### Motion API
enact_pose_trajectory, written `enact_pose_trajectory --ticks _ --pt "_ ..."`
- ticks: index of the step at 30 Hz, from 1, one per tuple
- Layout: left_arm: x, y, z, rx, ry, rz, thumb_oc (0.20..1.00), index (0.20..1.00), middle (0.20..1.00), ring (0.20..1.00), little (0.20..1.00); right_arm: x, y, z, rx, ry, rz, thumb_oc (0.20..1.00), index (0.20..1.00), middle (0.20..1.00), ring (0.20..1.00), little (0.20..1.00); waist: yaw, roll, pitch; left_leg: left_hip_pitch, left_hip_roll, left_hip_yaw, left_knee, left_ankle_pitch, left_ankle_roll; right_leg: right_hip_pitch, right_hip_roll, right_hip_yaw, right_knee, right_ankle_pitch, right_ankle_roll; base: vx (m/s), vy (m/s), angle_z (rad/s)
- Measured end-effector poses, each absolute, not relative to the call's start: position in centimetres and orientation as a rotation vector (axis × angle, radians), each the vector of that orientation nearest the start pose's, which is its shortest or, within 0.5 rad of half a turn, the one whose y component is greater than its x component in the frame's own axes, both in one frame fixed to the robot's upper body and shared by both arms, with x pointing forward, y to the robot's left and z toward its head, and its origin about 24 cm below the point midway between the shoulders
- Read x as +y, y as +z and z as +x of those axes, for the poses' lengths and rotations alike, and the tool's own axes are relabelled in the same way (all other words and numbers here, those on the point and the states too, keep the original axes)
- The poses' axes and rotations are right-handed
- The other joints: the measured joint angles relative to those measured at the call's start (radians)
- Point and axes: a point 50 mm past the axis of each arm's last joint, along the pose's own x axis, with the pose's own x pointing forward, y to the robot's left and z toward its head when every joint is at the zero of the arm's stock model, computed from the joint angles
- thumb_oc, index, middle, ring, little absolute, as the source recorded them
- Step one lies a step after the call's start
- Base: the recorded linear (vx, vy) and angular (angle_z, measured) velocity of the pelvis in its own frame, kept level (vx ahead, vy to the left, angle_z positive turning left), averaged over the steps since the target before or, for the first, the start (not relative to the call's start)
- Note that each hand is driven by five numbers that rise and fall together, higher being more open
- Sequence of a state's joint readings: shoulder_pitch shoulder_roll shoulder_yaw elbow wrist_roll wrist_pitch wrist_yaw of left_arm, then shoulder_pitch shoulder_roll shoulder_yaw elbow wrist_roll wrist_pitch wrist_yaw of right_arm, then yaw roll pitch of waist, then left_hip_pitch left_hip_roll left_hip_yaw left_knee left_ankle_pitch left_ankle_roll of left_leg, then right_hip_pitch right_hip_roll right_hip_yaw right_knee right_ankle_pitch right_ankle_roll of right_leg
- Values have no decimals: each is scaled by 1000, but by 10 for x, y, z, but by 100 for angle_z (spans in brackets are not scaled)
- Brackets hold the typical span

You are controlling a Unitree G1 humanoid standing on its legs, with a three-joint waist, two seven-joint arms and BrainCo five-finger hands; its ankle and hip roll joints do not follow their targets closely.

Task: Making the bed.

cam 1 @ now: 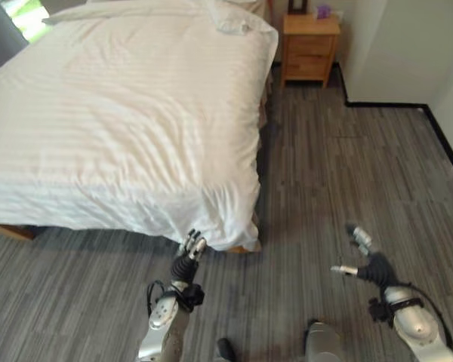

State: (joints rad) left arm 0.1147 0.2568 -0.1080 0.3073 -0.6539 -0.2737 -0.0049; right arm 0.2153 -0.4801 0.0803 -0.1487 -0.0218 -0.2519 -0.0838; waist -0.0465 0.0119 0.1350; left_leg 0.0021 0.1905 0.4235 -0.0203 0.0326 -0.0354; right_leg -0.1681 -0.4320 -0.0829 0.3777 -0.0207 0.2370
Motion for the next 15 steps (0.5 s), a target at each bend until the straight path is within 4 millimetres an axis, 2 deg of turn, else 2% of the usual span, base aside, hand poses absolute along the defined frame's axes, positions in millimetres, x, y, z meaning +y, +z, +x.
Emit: enact_pose_trajectory --ticks 1,2,3,4,5,6,7,8,9,10,11,12,13,14,15 --pt "216 -23 213 146 161 -361 1000 1000 1000 1000 1000 -205 72 215 -221 87 -450 1000 1000 1000 1000 1000 8 -22 2 -3 14 -1 27 4 -5 54 -35 -6 -37 10 5 -342 -475 -47" --pt "223 -20 214 131 184 -367 1000 1000 1000 1000 1000 -203 81 220 -267 79 -441 1000 1000 1000 1000 1000 34 -32 1 -5 39 0 44 16 -16 115 -20 -10 -130 11 40 -361 -529 -57" --pt "226 -22 210 131 211 -383 1000 1000 1000 1000 1000 -202 90 227 -312 70 -439 1000 1000 1000 1000 1000 55 -12 3 -23 95 4 67 49 -32 126 26 -60 -187 -38 42 -243 -394 -77" --pt "226 -24 207 140 223 -390 1000 1000 1000 1000 1000 -202 97 233 -345 57 -437 1000 1000 1000 1000 1000 67 5 8 -59 149 -10 113 69 -44 113 71 -89 -206 -50 38 -200 -459 -85" --pt "224 -26 207 140 234 -408 1000 1000 1000 1000 1000 -207 104 240 -368 21 -416 1000 1000 1000 1000 1000 67 27 10 -141 203 -54 183 71 -68 87 111 -93 -226 -60 14 -176 -571 -62" --pt "219 -28 206 142 244 -434 1000 1000 1000 1000 1000 -215 107 240 -374 -13 -414 1000 1000 1000 1000 1000 69 32 11 -156 185 -58 146 60 -90 81 138 -91 -238 -64 -1 -297 -869 -29" --pt "210 -32 205 145 262 -506 1000 1000 1000 1000 1000 -228 106 237 -352 -48 -434 1000 1000 1000 1000 1000 55 65 13 -153 167 -100 115 179 -75 80 170 -104 -230 -55 -18 -266 -728 -1" --pt "206 -37 199 151 289 -563 1000 1000 1000 1000 1000 -240 101 228 -319 -95 -435 1000 1000 1000 1000 1000 48 67 14 -117 210 -60 106 230 -76 112 208 -119 -219 -75 -46 -261 -567 -12" --pt "210 -43 192 166 322 -583 1000 1000 1000 1000 1000 -240 97 227 -301 -89 -434 1000 1000 1000 1000 1000 51 36 29 -81 216 -84 88 296 -63 126 220 -125 -203 -88 -68 -210 -407 -32" --pt "215 -47 188 182 345 -585 1000 1000 1000 1000 1000 -238 93 224 -292 -85 -426 1000 1000 1000 1000 1000 59 -7 52 -78 214 -166 128 347 -84 161 222 -98 -223 -103 -90 -232 -600 -77" --pt "216 -58 179 224 379 -600 1000 1000 1000 1000 1000 -238 93 228 -296 -88 -424 1000 1000 1000 1000 1000 58 -35 64 -70 181 -306 161 336 -96 160 229 -69 -226 -92 -114 -148 -449 -99" --pt "218 -63 170 249 402 -613 1000 1000 1000 1000 1000 -237 94 229 -309 -100 -401 1000 1000 1000 1000 1000 48 -66 61 -52 103 -410 189 261 -174 138 227 -15 -240 -86 -128 -87 -444 -164" --pt "219 -66 160 241 454 -670 1000 1000 1000 1000 1000 -231 99 235 -342 -103 -332 1000 1000 1000 1000 1000 73 -97 70 -40 -24 -474 232 94 -177 115 200 73 -264 -52 -144 -3 -222 -167" --pt "219 -63 160 223 456 -687 1000 1000 1000 1000 1000 -229 96 231 -341 -114 -258 1000 1000 1000 1000 1000 64 -96 66 -15 -59 -407 206 31 -107 118 214 93 -310 -19 -140 3 -312 -139" --pt "220 -61 162 205 460 -703 1000 1000 1000 1000 1000 -229 92 228 -327 -117 -216 1000 1000 1000 1000 1000 61 -75 60 14 -54 -346 175 31 -78 118 239 96 -321 -6 -127 8 -245 -61"
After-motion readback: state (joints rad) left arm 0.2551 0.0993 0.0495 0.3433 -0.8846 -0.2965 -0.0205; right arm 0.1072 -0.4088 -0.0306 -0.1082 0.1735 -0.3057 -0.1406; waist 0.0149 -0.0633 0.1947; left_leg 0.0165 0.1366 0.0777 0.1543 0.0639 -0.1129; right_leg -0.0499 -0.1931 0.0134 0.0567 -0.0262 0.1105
